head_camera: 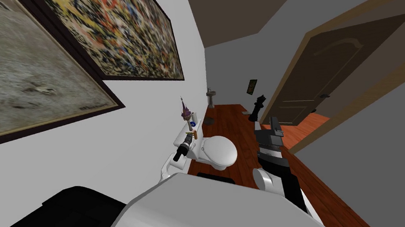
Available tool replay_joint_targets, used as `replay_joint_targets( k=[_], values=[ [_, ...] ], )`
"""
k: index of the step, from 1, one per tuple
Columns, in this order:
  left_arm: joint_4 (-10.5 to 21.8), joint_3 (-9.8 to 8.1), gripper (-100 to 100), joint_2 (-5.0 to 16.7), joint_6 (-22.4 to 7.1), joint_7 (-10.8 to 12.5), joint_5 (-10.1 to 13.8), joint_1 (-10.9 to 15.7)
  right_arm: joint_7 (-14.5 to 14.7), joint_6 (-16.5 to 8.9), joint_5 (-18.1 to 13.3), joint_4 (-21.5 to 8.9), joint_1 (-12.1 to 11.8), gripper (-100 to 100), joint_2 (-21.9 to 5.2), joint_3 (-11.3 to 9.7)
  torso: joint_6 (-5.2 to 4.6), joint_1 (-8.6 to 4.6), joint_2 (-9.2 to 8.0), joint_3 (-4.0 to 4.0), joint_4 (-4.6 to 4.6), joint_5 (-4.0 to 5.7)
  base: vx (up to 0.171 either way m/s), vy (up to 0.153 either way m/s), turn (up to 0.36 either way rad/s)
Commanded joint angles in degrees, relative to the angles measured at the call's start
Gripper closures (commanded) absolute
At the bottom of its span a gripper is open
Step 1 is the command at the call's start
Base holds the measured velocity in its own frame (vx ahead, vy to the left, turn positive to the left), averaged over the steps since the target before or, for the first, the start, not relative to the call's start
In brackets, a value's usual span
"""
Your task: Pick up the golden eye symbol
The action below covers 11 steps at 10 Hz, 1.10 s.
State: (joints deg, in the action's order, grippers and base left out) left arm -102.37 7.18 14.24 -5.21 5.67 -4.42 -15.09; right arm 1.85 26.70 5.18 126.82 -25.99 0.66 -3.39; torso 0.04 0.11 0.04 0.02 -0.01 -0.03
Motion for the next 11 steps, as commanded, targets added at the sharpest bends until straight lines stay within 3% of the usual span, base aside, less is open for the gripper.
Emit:
replay_joint_targets(
  k=[1, 8, 9, 10, 11],
  values=[
    [-0.4, 0.27, -100, -1.1, -1.2, 1.8, 1.7, 0.1, 0.0, 0.0, 0.0, 0.0, 0.0, 0, 0.0, 0.0, 0.0, 0.0, 0.0, 0.0, 0.0, 0.0, -0.008, 0.088, 0.0],
    [-0.8, 1.34, -100, -6.2, -5.3, 8.5, 8.7, 1.0, 0.0, 0.0, 0.0, 0.0, 0.0, 0, 0.0, 0.0, 0.0, 0.13, 0.04, 0.02, -0.01, -0.04, 0.001, 0.079, 0.001],
    [-0.5, 1.21, -100, -5.7, -4.8, 7.7, 8.0, 1.1, 0.0, 0.0, 0.0, 0.0, 0.0, 0, 0.0, 0.0, 0.0, 0.13, 0.02, 0.01, -0.01, -0.04, -0.004, 0.034, -0.005],
    [-0.5, 1.23, 0, -5.8, -4.9, 8.0, 8.1, 1.1, 0.0, 0.0, 0.0, 0.0, 0.0, 0, 0.0, 0.0, 0.0, 0.01, 0.02, 0.01, 0.0, -0.01, 0.0, 0.007, 0.0],
    [-0.5, 1.23, -100, -5.7, -4.9, 8.0, 8.1, 1.1, 0.0, 0.0, 0.0, 0.0, 0.0, 0, 0.0, 0.0, 0.0, -0.09, 0.02, 0.01, 0.0, 0.01, 0.0, 0.0, 0.0]
  ],
)
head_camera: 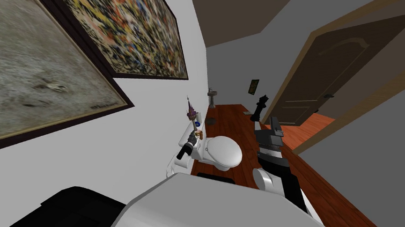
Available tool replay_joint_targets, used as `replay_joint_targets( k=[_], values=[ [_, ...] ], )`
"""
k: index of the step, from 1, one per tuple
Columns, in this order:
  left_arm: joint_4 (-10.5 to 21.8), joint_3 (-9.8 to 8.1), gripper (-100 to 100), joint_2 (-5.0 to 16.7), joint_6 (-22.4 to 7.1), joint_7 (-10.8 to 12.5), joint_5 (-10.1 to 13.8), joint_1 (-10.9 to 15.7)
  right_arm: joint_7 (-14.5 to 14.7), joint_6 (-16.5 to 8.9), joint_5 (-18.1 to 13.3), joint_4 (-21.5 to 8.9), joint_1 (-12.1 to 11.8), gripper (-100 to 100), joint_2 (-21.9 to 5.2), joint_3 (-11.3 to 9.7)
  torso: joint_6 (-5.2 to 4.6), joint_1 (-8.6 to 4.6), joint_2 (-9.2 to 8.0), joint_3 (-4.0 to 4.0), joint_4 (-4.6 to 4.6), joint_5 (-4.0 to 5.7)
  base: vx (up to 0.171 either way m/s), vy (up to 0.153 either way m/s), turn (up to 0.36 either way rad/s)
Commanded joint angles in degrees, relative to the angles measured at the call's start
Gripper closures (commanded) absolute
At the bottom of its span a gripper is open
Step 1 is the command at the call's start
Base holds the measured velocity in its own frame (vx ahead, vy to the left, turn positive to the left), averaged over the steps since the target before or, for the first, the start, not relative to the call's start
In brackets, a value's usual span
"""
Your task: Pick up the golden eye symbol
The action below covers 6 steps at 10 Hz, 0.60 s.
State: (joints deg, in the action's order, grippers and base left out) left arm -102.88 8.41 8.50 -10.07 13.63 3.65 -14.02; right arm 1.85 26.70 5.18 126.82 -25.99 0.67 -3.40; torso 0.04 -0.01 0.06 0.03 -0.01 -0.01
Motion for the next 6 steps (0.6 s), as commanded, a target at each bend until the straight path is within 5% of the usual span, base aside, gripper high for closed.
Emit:
replay_joint_targets(
  k=[1, 5, 6],
  values=[
    [0.0, 0.0, 100, 0.0, 0.0, 0.0, 0.0, 0.0, 0.0, 0.0, 0.0, 0.0, 0.0, 0, 0.0, 0.0, 0.0, 0.0, 0.0, 0.0, 0.0, 0.0, 0.0, 0.0, 0.0],
    [0.0, 0.0, 100, 0.0, 0.0, 0.0, 0.0, 0.0, 0.0, 0.0, 0.0, 0.0, 0.0, 0, 0.0, 0.0, 0.0, -0.02, 0.0, 0.0, 0.0, 0.01, 0.0, 0.0, 0.0],
    [0.0, 0.0, 0, 0.0, 0.0, 0.0, 0.0, 0.0, 0.0, 0.0, 0.0, 0.0, 0.0, 0, 0.0, 0.0, 0.0, -0.02, 0.0, 0.0, 0.0, 0.01, 0.0, 0.0, 0.0]
  ],
)
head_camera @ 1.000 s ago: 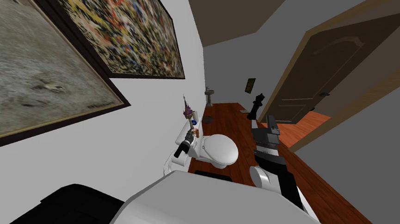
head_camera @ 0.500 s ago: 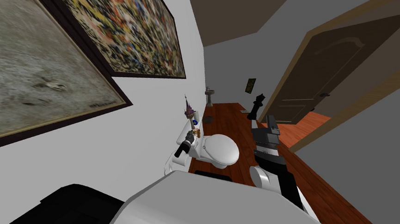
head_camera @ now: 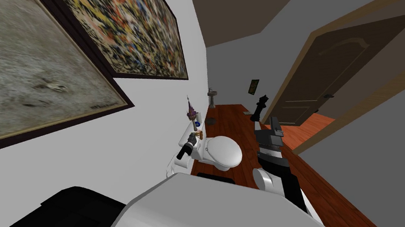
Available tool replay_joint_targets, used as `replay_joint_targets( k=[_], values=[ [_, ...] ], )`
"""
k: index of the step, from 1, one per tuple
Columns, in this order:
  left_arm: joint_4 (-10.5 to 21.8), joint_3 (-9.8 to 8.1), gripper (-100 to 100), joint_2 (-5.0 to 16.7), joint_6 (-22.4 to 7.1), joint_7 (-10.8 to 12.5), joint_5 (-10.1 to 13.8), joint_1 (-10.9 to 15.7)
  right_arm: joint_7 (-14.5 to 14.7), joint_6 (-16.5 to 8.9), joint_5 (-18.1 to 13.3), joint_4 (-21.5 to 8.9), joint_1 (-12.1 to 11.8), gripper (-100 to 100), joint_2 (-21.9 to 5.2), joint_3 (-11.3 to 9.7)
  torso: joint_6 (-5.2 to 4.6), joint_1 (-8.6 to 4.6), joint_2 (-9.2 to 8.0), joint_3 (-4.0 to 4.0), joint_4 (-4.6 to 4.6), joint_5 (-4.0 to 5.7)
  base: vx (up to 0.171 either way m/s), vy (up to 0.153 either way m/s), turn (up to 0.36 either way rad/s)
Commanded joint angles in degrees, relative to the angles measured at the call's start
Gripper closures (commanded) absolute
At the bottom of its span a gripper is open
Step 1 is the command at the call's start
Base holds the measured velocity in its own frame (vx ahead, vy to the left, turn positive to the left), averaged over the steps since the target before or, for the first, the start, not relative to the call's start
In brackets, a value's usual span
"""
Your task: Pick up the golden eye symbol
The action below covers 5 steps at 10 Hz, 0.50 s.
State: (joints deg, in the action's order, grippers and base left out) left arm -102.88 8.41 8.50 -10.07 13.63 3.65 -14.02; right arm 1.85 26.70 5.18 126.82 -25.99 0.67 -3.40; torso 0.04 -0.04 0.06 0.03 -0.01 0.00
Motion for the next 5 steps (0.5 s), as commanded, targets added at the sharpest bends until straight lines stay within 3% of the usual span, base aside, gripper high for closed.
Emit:
replay_joint_targets(
  k=[1, 3, 4, 5],
  values=[
    [-1.0, -0.35, -100, 0.9, -1.6, -0.8, -0.9, -0.1, 0.0, 0.0, 0.0, 0.0, 0.0, 0, 0.0, 0.0, 0.0, 0.0, 0.0, 0.0, 0.0, 0.0, 0.006, -0.063, 0.011],
    [-1.9, -0.7, -100, 1.8, -3.2, -1.6, -1.9, -0.2, 0.0, 0.0, 0.0, 0.0, 0.0, 0, 0.0, 0.0, 0.0, -0.41, 0.01, 0.01, 0.0, 0.08, 0.004, -0.131, 0.028],
    [-1.6, -0.57, -100, 1.4, -2.6, -1.2, -1.5, -0.2, 0.0, 0.0, 0.0, 0.0, 0.0, 0, 0.0, 0.0, -0.01, -0.51, 0.02, 0.01, 0.0, 0.11, 0.003, -0.064, 0.012],
    [-1.6, -0.59, 0, 1.4, -2.8, -1.4, -1.6, -0.2, 0.0, 0.0, 0.0, 0.0, 0.0, 0, 0.0, 0.0, -0.01, -0.29, 0.01, 0.01, 0.0, 0.07, 0.0, -0.012, 0.0]
  ],
)
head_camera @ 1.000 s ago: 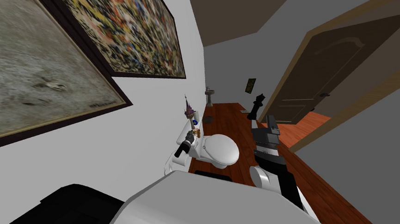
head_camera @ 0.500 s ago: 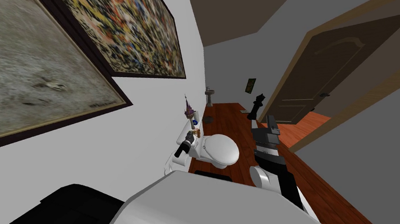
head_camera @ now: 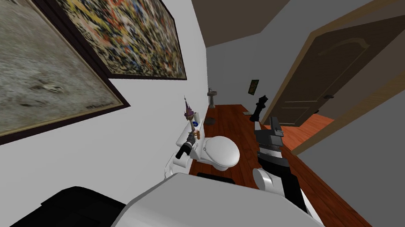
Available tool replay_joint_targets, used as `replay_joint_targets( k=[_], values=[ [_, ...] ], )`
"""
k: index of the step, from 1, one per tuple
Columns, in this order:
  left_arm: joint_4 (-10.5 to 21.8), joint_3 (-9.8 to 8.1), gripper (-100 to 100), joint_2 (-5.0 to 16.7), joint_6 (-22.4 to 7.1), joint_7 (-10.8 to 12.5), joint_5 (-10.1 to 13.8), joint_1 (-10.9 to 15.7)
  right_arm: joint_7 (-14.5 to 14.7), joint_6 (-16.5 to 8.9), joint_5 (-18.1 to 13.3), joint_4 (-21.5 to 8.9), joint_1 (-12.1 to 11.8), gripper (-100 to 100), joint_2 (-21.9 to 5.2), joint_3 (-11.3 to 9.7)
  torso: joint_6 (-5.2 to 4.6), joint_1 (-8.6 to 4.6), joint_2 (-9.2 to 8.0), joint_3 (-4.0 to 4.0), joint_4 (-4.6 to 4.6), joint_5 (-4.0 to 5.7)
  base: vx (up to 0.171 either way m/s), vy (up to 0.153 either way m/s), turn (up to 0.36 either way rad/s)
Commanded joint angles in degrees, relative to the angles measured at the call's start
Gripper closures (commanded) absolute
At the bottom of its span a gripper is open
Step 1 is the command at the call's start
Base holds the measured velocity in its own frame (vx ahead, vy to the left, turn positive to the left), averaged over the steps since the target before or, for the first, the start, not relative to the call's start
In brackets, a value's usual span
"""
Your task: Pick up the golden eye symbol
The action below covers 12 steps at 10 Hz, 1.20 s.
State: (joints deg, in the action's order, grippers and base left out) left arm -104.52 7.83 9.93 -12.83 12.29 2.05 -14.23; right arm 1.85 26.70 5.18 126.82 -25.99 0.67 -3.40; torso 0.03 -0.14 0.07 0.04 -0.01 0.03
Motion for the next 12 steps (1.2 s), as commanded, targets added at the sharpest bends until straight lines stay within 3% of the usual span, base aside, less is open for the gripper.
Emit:
replay_joint_targets(
  k=[1, 2, 6, 7, 8, 10, 11, 12],
  values=[
    [0.0, 0.0, -100, 0.0, 0.0, 0.0, 0.0, 0.0, 0.0, 0.0, 0.0, 0.0, 0.0, 0, 0.0, 0.0, 0.0, 0.0, 0.0, 0.0, 0.0, 0.0, 0.0, -0.005, 0.0],
    [0.0, 0.0, 100, 0.0, 0.0, 0.0, 0.0, 0.0, 0.0, 0.0, 0.0, 0.0, 0.0, 0, 0.0, 0.0, 0.0, 0.07, 0.0, 0.0, 0.0, -0.02, 0.0, 0.0, 0.0],
    [0.0, 0.0, 100, 0.0, 0.0, 0.0, 0.0, 0.0, 0.0, 0.0, 0.0, 0.0, 0.0, 0, 0.0, 0.0, 0.0, 0.11, 0.0, 0.0, 0.0, -0.03, 0.0, 0.0, 0.0],
    [0.0, 0.0, 0, 0.0, 0.0, 0.0, 0.0, 0.0, 0.0, 0.0, 0.0, 0.0, 0.0, 0, 0.0, 0.0, 0.0, 0.11, 0.0, 0.0, 0.0, -0.03, 0.0, 0.0, 0.0],
    [0.6, 0.52, -100, -1.2, 1.1, 1.4, 1.6, -0.1, 0.0, 0.0, 0.0, 0.0, 0.0, 0, 0.0, 0.0, 0.0, 0.11, 0.0, 0.0, 0.0, -0.03, 0.0, 0.074, -0.013],
    [0.5, 0.67, -100, -1.5, 1.3, 1.4, 1.7, -0.4, 0.0, 0.0, 0.0, 0.0, 0.0, 0, 0.0, 0.0, 0.01, 0.65, 0.03, 0.01, 0.0, -0.13, 0.01, 0.121, -0.02],
    [0.6, 0.7, 0, -1.5, 1.4, 1.6, 1.8, -0.4, 0.0, 0.0, 0.0, 0.0, 0.0, 0, 0.0, 0.0, 0.01, 0.45, 0.02, 0.01, -0.01, -0.11, 0.001, 0.013, 0.0],
    [0.6, 0.69, -100, -1.5, 1.4, 1.6, 1.8, -0.4, 0.0, 0.0, 0.0, 0.0, 0.0, 0, 0.0, 0.0, 0.01, 0.23, 0.01, 0.01, 0.0, -0.06, 0.0, 0.006, 0.0]
  ],
)
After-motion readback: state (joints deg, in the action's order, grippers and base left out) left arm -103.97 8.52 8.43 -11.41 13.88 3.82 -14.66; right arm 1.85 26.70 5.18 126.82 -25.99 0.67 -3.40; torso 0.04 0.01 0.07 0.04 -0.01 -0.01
